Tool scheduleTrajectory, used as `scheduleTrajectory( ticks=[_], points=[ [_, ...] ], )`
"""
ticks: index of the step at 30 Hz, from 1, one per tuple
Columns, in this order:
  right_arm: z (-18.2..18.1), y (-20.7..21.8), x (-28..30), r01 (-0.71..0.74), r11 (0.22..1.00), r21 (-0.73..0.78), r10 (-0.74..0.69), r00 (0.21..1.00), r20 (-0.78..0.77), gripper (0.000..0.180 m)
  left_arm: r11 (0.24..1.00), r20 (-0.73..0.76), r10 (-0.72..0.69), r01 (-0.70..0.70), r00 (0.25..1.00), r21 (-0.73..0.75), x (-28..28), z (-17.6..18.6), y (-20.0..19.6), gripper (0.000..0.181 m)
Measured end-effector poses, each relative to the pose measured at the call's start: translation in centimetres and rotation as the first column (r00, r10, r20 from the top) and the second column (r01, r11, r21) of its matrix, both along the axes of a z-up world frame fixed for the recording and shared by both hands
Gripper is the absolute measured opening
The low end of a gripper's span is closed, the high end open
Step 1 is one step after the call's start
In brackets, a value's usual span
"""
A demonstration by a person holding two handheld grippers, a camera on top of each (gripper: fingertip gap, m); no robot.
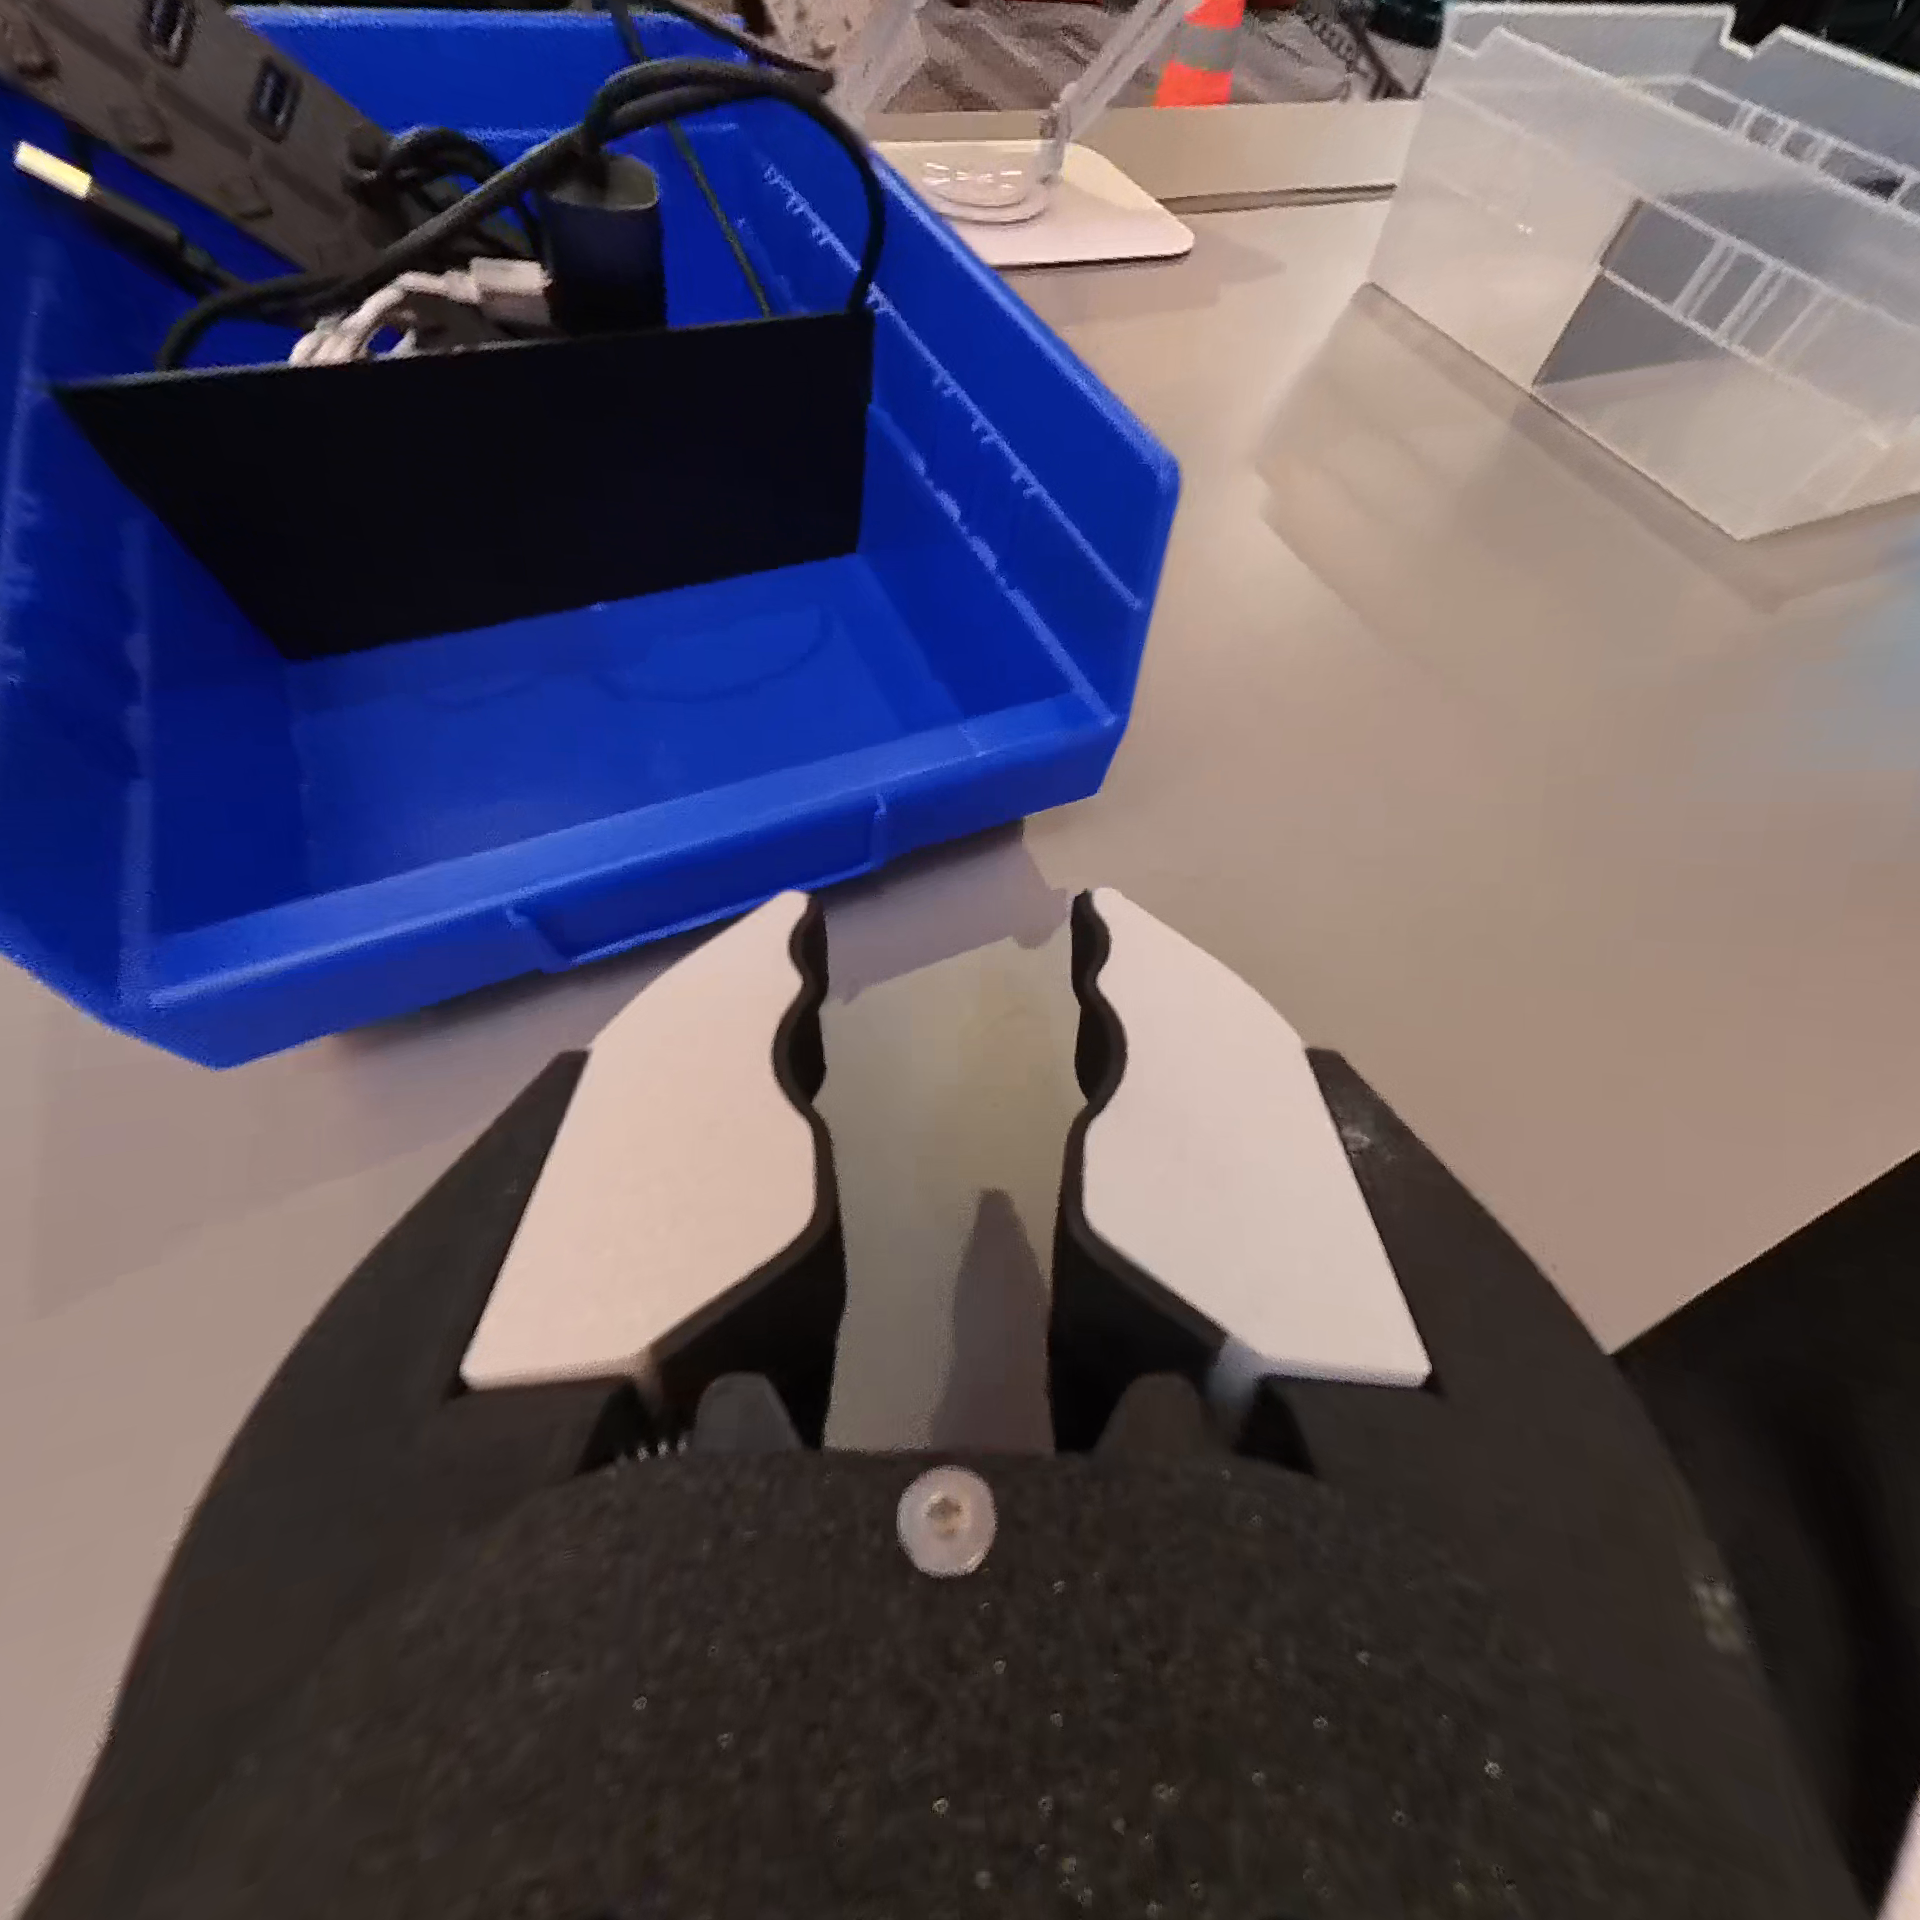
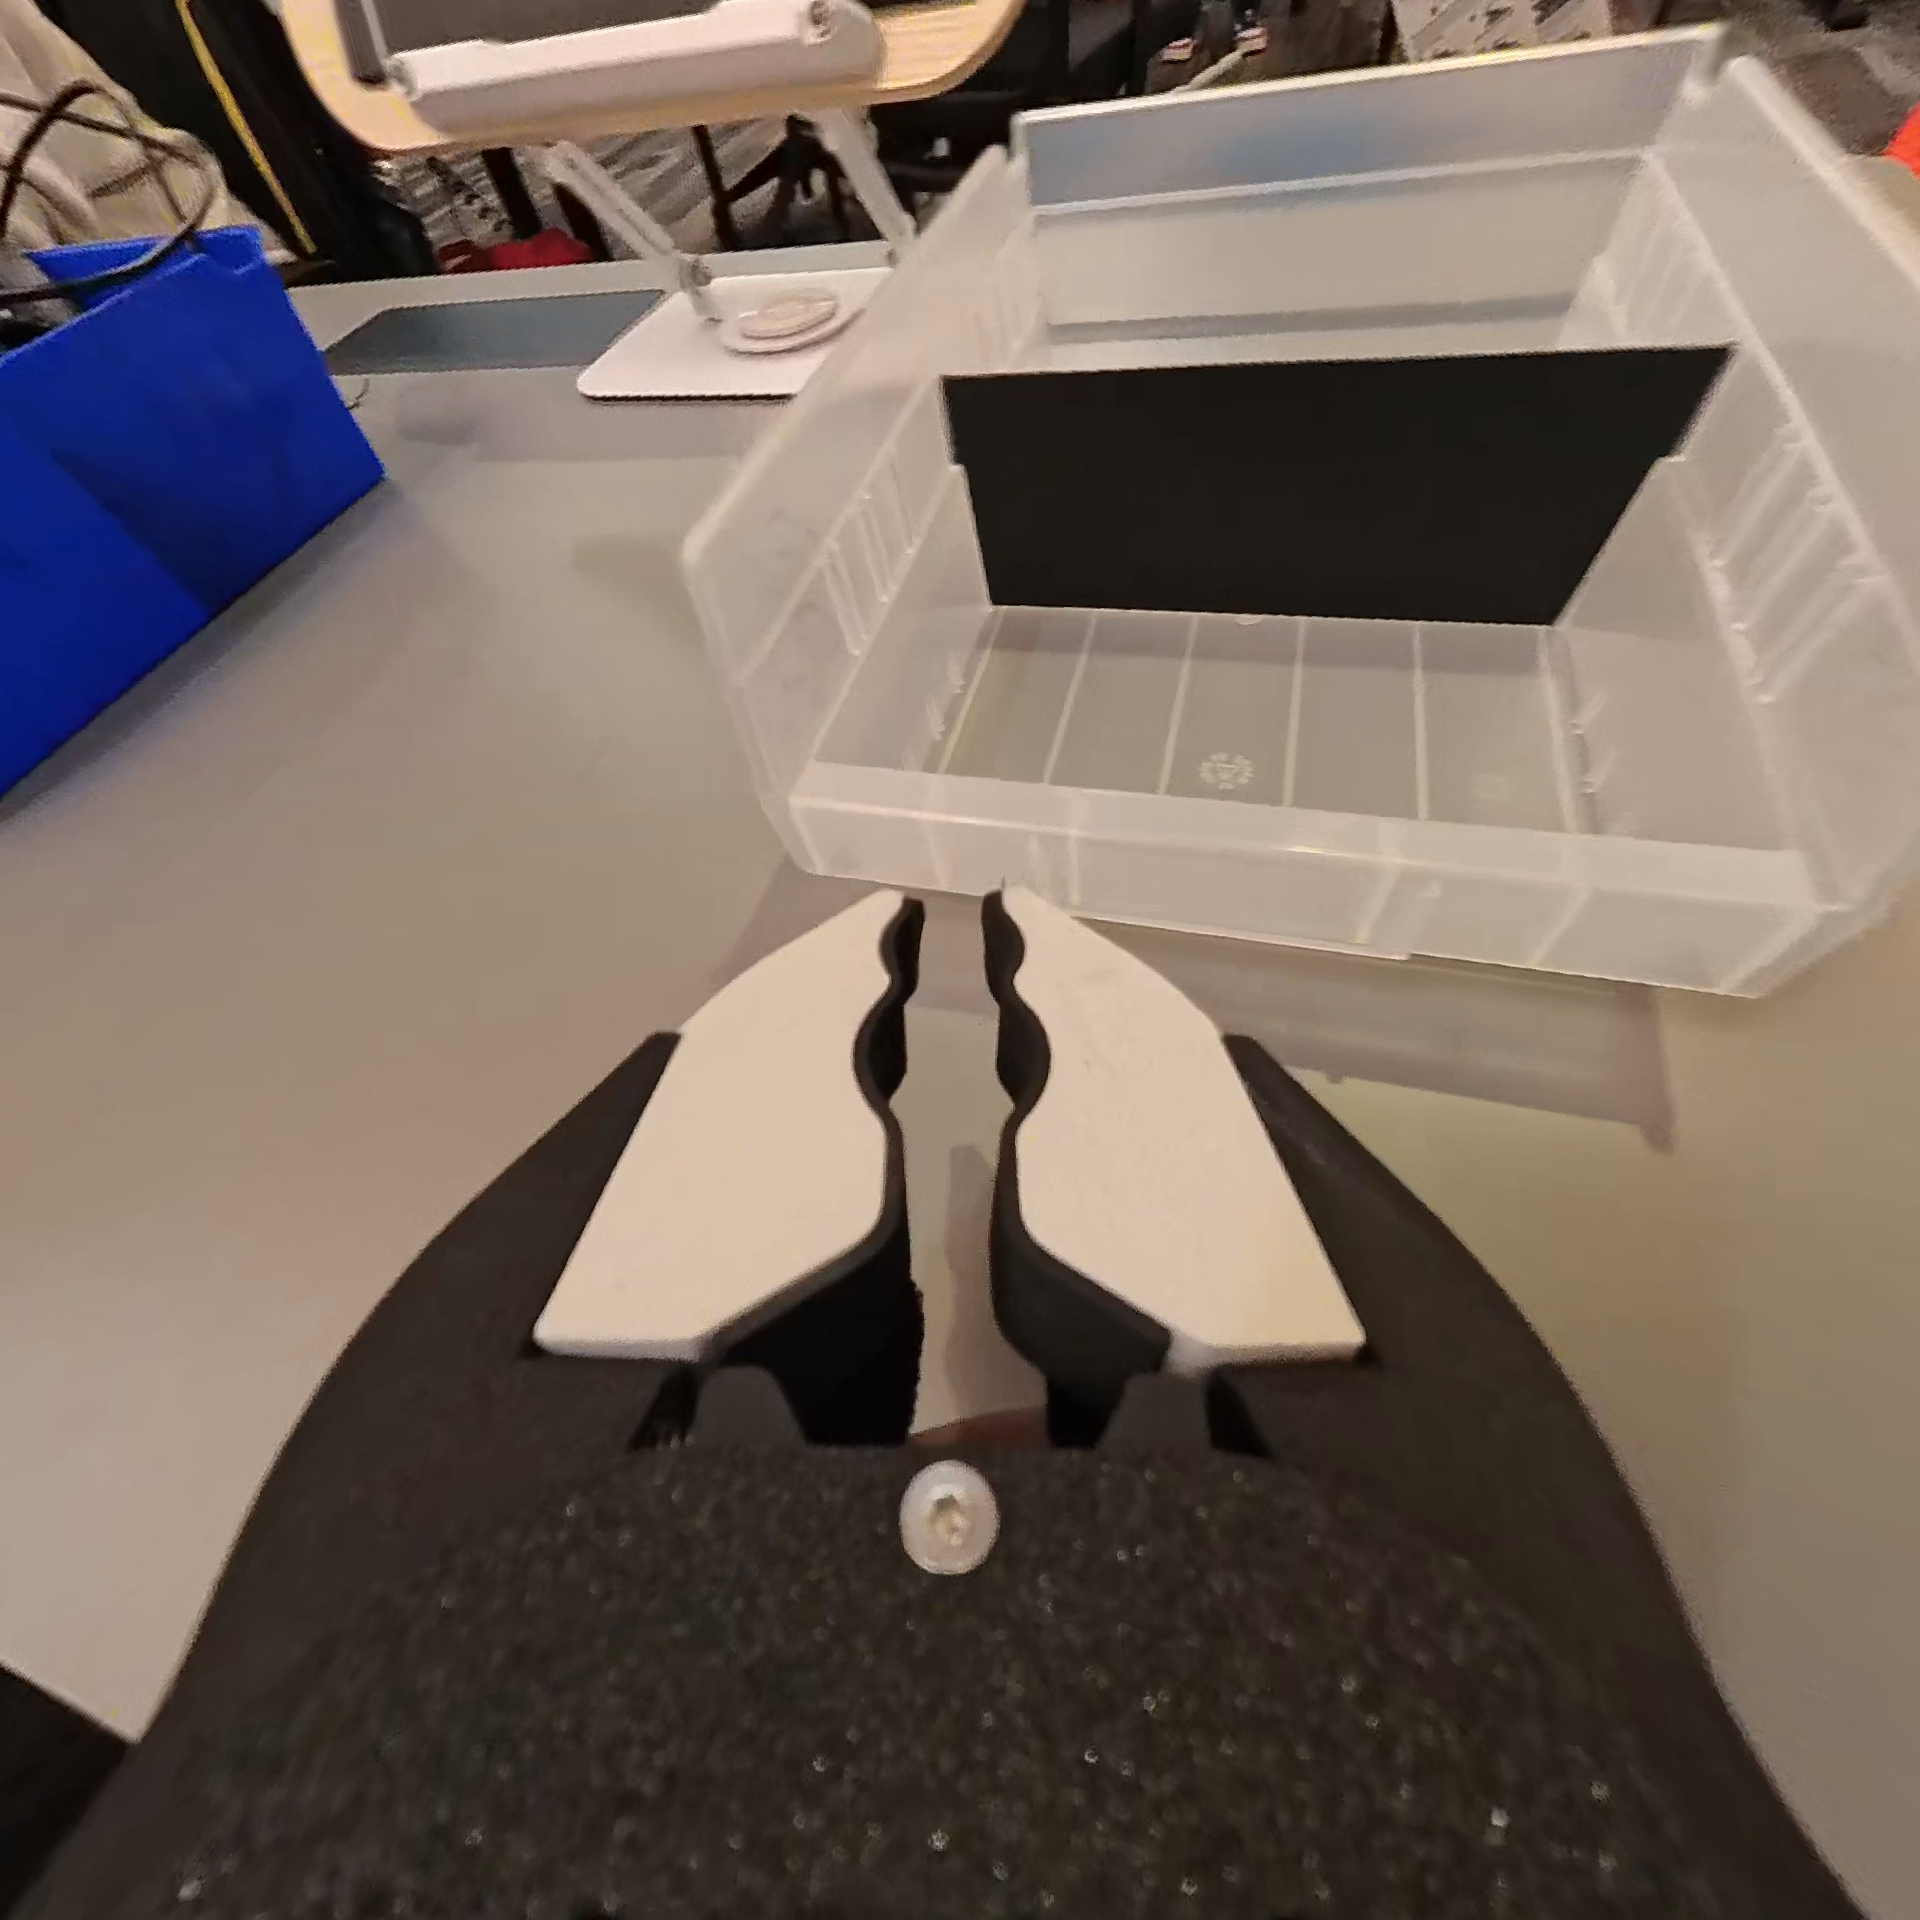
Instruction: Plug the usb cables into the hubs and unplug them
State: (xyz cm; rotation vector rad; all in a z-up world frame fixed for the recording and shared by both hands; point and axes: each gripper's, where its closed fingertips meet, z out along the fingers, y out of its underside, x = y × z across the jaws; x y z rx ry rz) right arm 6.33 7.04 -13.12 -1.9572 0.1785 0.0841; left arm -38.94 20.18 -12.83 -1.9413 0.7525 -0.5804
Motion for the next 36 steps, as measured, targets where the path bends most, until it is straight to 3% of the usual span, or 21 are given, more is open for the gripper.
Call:
scheduleTrajectory(
  ticks=[6, 11, 17, 21, 25, 32, 36],
  points=[
    [-0.2, 0.5, -2.3, -0.061, 0.998, -0.006, 0.062, 0.996, 0.069, 0.013, 1.000, 0.023, 0.007, -0.008, 1.000, 0.030, 1.9, 1.9, 1.6, 0.045],
    [-0.2, 1.2, -3.2, -0.091, 0.996, 0.002, 0.091, 0.994, 0.055, 0.018, 0.993, -0.057, 0.117, -0.116, 0.991, 0.024, 3.3, 4.5, 7.5, 0.045],
    [-0.3, 1.6, -3.7, -0.117, 0.993, 0.007, 0.117, 0.993, 0.004, 0.018, 0.983, -0.162, 0.137, -0.154, 0.977, -0.097, 5.5, 2.3, 15.4, 0.057],
    [-0.5, 1.7, -4.0, -0.138, 0.990, 0.000, 0.138, 0.990, -0.032, 0.017, 0.980, -0.128, 0.129, -0.146, 0.983, -0.134, 6.2, 2.7, 18.3, 0.049],
    [-0.9, 1.9, -4.1, -0.156, 0.988, -0.018, 0.155, 0.985, -0.072, 0.015, 0.990, -0.131, 0.092, -0.105, 0.987, -0.099, 7.0, 3.3, 19.5, 0.039],
    [-1.0, 2.1, -4.9, -0.192, 0.981, -0.011, 0.188, 0.970, -0.155, 0.014, 0.991, -0.312, 0.098, -0.123, 0.945, -0.060, 7.0, 1.6, 20.0, 0.034],
    [-1.1, 2.0, -5.3, -0.205, 0.979, -0.016, 0.200, 0.967, -0.159, 0.014, 0.994, -0.339, 0.078, -0.100, 0.938, -0.050, 7.1, 3.4, 18.6, 0.033]
  ],
)
